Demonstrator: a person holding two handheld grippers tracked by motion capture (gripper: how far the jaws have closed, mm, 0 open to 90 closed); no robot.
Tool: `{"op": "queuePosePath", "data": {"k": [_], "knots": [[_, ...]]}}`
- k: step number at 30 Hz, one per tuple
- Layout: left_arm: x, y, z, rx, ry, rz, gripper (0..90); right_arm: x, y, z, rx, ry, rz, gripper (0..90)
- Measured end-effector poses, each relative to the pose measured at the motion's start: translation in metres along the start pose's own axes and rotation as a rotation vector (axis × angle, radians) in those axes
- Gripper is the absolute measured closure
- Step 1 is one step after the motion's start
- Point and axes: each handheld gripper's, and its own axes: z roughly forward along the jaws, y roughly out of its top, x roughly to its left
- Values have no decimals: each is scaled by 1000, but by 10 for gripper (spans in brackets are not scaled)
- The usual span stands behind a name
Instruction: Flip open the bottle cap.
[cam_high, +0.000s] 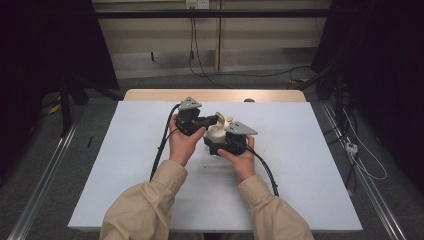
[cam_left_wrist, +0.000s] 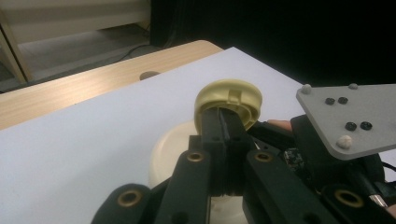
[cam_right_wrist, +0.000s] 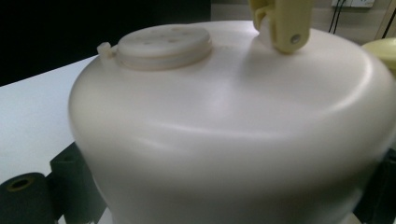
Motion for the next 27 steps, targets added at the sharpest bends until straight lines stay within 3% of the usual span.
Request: {"op": "queuePosePath", "data": {"k": [27], "knots": [[0, 1, 6, 0, 1, 0, 900, 0, 1, 0, 4, 2, 3, 64]]}}
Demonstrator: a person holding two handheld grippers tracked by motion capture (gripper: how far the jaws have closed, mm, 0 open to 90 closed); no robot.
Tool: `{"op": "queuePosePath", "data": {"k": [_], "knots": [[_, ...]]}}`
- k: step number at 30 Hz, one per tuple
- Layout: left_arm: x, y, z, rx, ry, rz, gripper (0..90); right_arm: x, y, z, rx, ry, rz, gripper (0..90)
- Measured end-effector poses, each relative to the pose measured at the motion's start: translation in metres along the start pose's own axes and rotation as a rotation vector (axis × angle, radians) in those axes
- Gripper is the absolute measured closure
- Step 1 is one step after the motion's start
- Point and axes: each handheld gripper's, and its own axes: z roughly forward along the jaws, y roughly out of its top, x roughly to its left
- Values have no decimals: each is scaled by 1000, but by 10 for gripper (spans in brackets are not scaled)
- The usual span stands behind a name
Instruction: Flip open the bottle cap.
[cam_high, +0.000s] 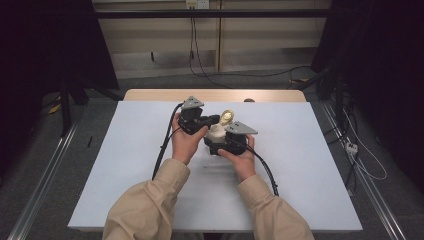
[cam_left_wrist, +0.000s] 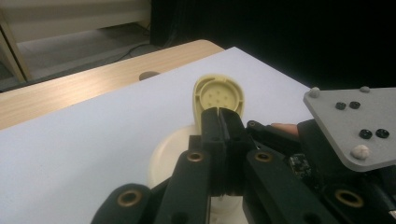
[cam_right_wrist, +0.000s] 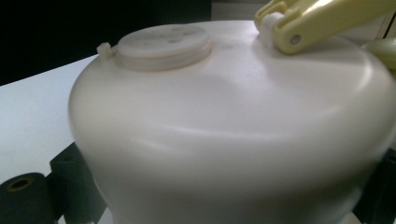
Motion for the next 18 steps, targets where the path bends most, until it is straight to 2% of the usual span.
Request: {"op": "queuePosePath", "data": {"k": [3, 7, 11, 12, 14, 18], "knots": [[-1, 1, -2, 0, -8, 1, 890, 0, 0, 0, 0, -1, -2, 64], [-3, 1, -6, 5, -16, 9, 832, 0, 0, -1, 4, -2, -8, 61], [-4, -1, -13, 6, -7, 11, 709, 0, 2, -4, 21, -3, -2, 51], [-4, -1, -14, -1, -1, 7, 644, 0, 2, -5, 27, -4, 2, 41], [-3, -3, -18, -5, 7, 2, 538, -1, 3, -9, 40, -7, 21, 14], [-2, -8, -26, -11, 2, 6, 429, -1, 6, -14, 70, 0, 61, 22]]}}
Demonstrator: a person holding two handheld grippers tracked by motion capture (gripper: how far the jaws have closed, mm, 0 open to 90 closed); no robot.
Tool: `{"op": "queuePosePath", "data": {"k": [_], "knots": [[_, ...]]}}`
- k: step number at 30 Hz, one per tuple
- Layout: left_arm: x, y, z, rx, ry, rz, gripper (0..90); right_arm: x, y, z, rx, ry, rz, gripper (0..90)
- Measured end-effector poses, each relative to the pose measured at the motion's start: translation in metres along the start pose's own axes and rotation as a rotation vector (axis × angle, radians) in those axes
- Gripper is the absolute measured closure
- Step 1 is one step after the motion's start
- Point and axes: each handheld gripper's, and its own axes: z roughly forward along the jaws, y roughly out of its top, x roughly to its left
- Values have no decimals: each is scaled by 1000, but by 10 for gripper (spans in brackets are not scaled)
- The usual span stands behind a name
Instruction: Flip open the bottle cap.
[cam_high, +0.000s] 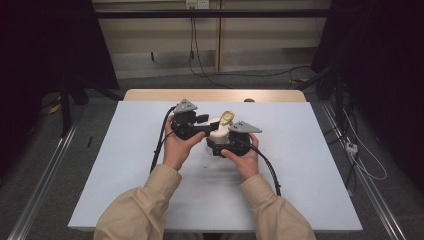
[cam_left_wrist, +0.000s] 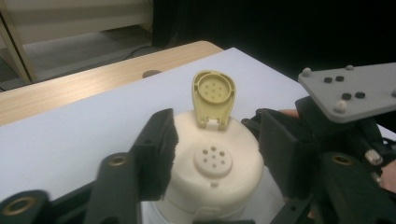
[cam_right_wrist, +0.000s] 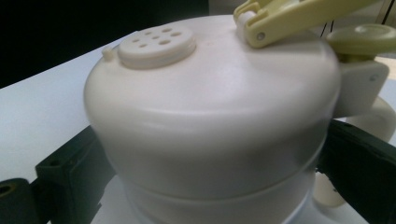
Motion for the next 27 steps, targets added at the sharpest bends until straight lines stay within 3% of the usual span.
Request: {"op": "queuePosePath", "data": {"k": [4, 9, 11, 27], "knots": [[0, -5, -8, -6, 9, -12, 319, 1, -4, 0, 62, 5, -8, 20], [1, -14, -19, -16, 25, -17, 217, -1, -8, -7, 60, 23, 0, 30], [2, -18, -23, -17, 28, -25, 178, -1, -10, -10, 60, 8, -6, 36], [14, -54, -60, -7, 50, -33, 115, -3, -14, -50, 17, 35, -6, 46]]}}
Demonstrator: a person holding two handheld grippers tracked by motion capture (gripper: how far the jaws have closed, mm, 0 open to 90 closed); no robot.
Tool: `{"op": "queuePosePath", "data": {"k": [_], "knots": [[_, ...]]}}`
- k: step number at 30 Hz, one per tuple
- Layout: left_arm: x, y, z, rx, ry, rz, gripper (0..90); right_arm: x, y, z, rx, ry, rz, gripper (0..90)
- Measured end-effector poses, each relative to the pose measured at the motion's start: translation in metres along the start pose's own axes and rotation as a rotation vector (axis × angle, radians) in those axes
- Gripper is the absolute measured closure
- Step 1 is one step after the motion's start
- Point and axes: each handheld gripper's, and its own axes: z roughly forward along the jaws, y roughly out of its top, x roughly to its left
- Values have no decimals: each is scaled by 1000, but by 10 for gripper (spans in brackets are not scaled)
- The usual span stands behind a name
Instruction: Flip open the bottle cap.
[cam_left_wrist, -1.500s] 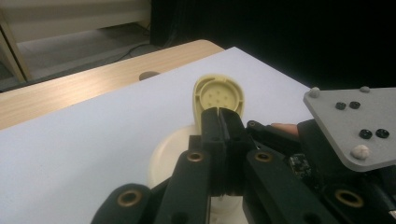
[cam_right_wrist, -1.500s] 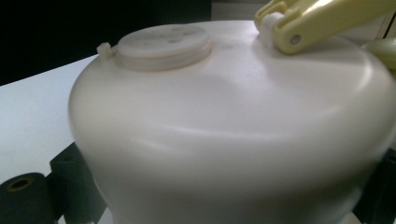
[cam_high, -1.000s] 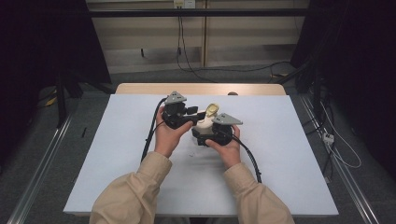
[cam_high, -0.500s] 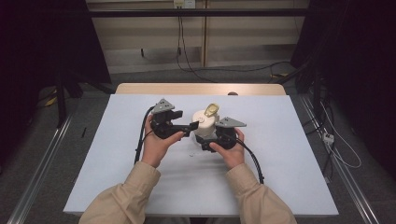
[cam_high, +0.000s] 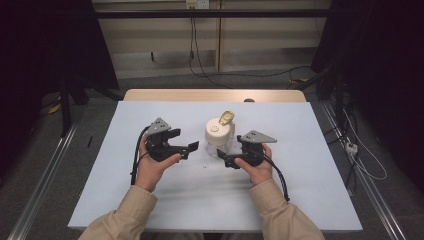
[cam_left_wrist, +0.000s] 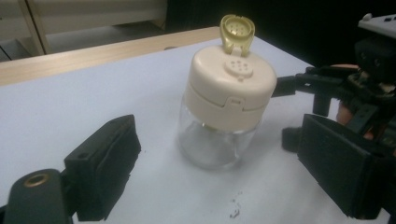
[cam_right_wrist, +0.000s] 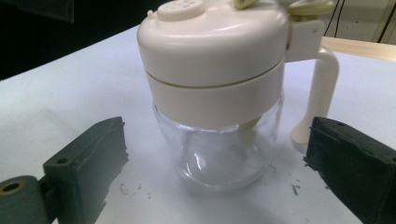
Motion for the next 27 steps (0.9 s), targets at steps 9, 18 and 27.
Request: {"op": "queuePosePath", "data": {"k": [9, 18, 27], "knots": [[11, -20, -17, 2, 9, -11, 111, -2, -4, -19, -19, 9, 1, 52], [22, -38, -31, -2, 30, -28, 104, -4, -10, -34, -22, 1, -13, 59], [28, -48, -41, -1, 37, -29, 101, -4, -16, -48, -14, -1, -34, 63]]}}
